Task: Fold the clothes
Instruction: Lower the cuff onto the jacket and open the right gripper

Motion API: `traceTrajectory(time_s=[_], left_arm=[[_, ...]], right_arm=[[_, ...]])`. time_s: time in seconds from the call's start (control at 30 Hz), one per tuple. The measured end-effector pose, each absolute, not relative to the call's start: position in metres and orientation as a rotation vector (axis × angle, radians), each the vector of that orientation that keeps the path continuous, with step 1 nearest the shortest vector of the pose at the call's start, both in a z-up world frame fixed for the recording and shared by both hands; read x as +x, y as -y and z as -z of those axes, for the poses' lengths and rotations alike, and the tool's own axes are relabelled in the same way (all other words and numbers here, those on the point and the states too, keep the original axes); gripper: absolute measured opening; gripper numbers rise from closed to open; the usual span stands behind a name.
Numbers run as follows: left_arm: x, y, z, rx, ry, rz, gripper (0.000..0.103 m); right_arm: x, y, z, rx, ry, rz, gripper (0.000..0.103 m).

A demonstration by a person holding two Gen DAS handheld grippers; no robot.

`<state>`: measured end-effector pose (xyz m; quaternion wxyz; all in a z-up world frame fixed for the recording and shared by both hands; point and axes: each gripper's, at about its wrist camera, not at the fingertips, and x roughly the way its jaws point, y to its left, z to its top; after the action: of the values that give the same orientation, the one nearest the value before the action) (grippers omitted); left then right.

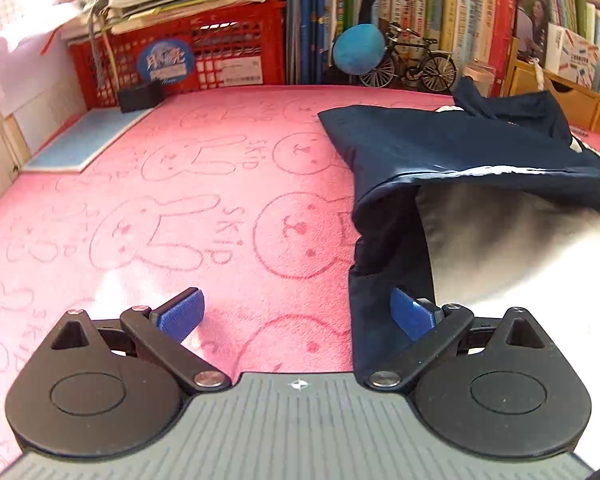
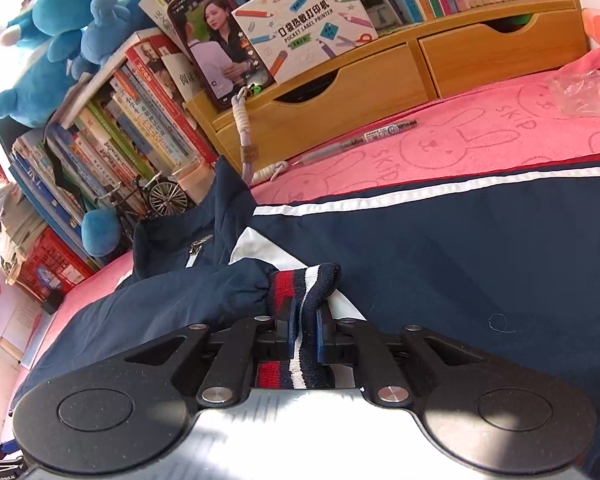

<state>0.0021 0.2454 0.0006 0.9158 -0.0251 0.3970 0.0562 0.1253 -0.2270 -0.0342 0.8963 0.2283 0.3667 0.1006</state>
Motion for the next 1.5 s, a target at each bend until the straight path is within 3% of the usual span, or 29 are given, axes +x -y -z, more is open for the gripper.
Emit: traceTrajectory(time_s=[0.17,0.3,0.47,0.6,0.9,1.17,1.33,1.5], left_arm=[[-0.028,-0.245,-0.022,-0.026,-0.694,-0.073,0.100],[-0.006,-0.210,-0.022,0.134,-0.624,0.030,0.102],[0.043,-0.209,-0.001,0.200,-0.649,-0.191,0.102],[0.053,-0.256,0.011,-0.104,-0.755,-0.223,0.103],[0.018,-0.223,-0.003,0.176,-0.698,-0.351,0.103],[-0.010,-0.268,-0.010,0.078,-0.699,-0.520,0.103],[0.011,-0.212,-0.041,0.235,-0.502,-0.315,0.103],[0.059,-0.177,-0.014,0.354,-0.613,-0.275,0.103]], right_arm=[[0.124,0.227,0.036,0.473,-0.756,-0.212,0.012],[0.123,0.227,0.036,0.476,-0.749,-0.206,0.012],[0.119,0.222,0.034,0.402,-0.736,-0.203,0.013],[0.110,0.209,0.030,0.251,-0.710,-0.189,0.014],[0.106,0.208,0.031,0.222,-0.687,-0.206,0.014],[0.104,0.206,0.032,0.193,-0.666,-0.215,0.016],[0.104,0.206,0.032,0.192,-0.663,-0.216,0.017],[0.103,0.206,0.031,0.195,-0.662,-0.217,0.017]])
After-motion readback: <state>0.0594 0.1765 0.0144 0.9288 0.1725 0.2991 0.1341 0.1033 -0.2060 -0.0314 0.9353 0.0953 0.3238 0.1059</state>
